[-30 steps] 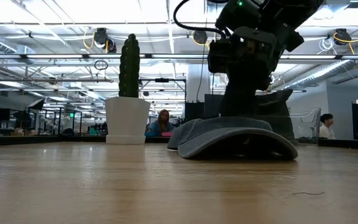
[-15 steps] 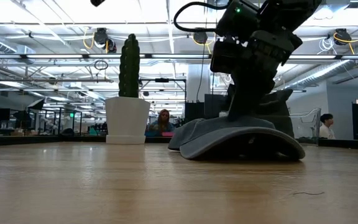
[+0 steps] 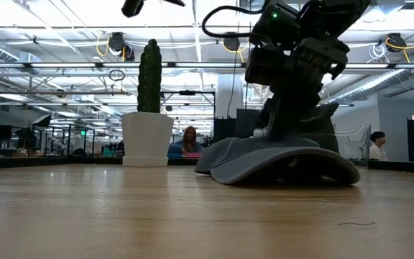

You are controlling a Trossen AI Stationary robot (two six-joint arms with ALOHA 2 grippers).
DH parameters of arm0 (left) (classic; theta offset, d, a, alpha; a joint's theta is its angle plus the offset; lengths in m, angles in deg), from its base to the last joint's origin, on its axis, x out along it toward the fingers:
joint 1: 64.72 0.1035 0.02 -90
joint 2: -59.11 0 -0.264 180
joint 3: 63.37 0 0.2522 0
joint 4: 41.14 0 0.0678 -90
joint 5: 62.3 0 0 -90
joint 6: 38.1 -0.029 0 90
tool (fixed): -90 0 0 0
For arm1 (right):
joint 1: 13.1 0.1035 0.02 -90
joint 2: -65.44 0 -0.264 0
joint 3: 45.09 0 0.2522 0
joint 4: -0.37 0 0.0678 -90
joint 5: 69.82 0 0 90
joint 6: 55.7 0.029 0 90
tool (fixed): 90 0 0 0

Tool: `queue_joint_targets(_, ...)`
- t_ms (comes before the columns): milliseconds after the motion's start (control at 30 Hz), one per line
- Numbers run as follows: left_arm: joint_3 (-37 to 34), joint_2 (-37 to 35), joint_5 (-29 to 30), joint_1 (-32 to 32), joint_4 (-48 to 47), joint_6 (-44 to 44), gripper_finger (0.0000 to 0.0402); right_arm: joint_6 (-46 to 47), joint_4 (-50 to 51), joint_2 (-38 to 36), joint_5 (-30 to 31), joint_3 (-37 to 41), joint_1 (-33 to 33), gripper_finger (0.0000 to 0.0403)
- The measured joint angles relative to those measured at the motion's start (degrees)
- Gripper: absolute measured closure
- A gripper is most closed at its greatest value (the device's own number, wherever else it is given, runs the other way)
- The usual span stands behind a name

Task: Pick & Place hat
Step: Put the gray cap into the bottom transparent bin

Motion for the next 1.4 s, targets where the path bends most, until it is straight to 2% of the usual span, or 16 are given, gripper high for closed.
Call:
queue_joint_targets(267,0.0,3.53,0.05,-2.2,7.91,0.57,0.0325,-0.9,2.54,-0.02,0.0,-0.02,0.0,0.0301)
queue_joint_targets(433,0.0,3.61,0.05,-3.11,8.74,0.71,0.0325,-0.9,4.05,-0.02,0.2,0.01,0.02,0.0286)
queue_joint_targets(600,0.07,2.64,-0.2,-4.91,8.86,-1.14,0.0325,1.15,3.98,-0.07,0.26,0.96,0.02,0.0299)
queue_joint_targets(733,0.0,2.24,-1.48,-6.54,8.37,-5.72,0.0325,6.72,4.02,-0.07,0.35,0.98,0.26,0.0314)
queue_joint_targets(833,0.02,1.97,-4.85,-6.99,8.37,-7.27,0.0325,9.78,4.03,-0.07,2.8,1.01,1.07,0.0335)
queue_joint_targets(1000,0.02,2.13,-12.16,-9.6,7.12,-7.63,0.0325,12.38,3.95,-0.12,4.84,1.03,2.74,0.0395)
queue_joint_targets(1167,0.04,2.1,-15.13,-14.01,3.93,-10.22,0.0325,15.84,5.29,-3.25,7.35,0.29,6.83,0.0399)
queue_joint_targets(1300,0.01,1.38,-15.51,-17.46,-1.15,-11.19,0.0325,15.89,10.22,-6.5,13.46,-3.35,10.83,0.04)
queue_joint_targets(1400,0.17,0.69,-14.54,-19.28,-3.15,-13.76,0.0325,17.19,16.87,-8.19,15.63,-7.01,12.97,0.0401)
